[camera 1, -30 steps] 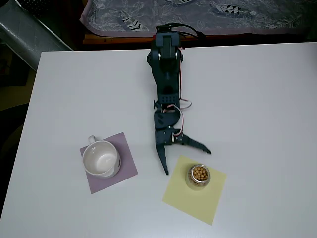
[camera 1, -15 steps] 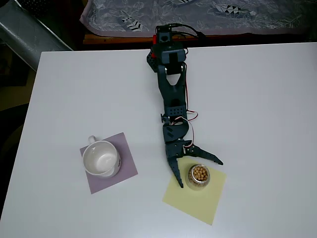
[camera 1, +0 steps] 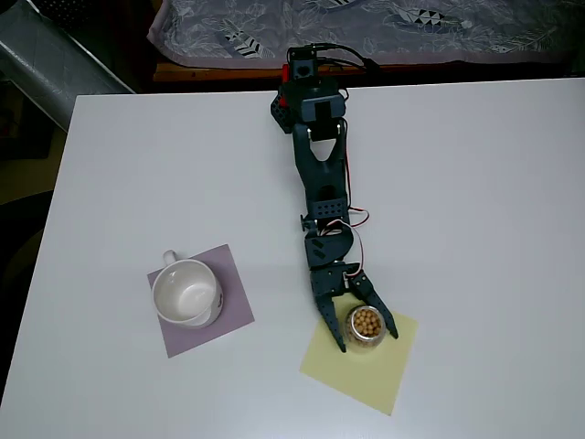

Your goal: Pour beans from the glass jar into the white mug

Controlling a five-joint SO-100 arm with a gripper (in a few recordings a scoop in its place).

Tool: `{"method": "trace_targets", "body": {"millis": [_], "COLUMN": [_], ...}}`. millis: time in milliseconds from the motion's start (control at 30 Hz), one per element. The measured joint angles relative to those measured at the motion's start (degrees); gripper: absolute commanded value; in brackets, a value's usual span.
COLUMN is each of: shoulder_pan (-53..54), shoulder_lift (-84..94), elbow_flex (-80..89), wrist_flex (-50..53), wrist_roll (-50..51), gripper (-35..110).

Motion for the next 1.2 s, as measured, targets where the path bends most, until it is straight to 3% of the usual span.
{"method": "trace_targets", "body": {"millis": [467,700,867,1200], "shoulder_pan": [0.18,4.13,8.09,14.15], "shoulder_lift": [6.59,20.21,31.29,47.55], "elbow_flex": [8.44,17.40,25.22,35.77], "wrist_flex": [0.09,0.09,0.09,10.11], "wrist_roll": [6.50,12.74,18.72,32.52], "gripper": [11,0,0,0]}}
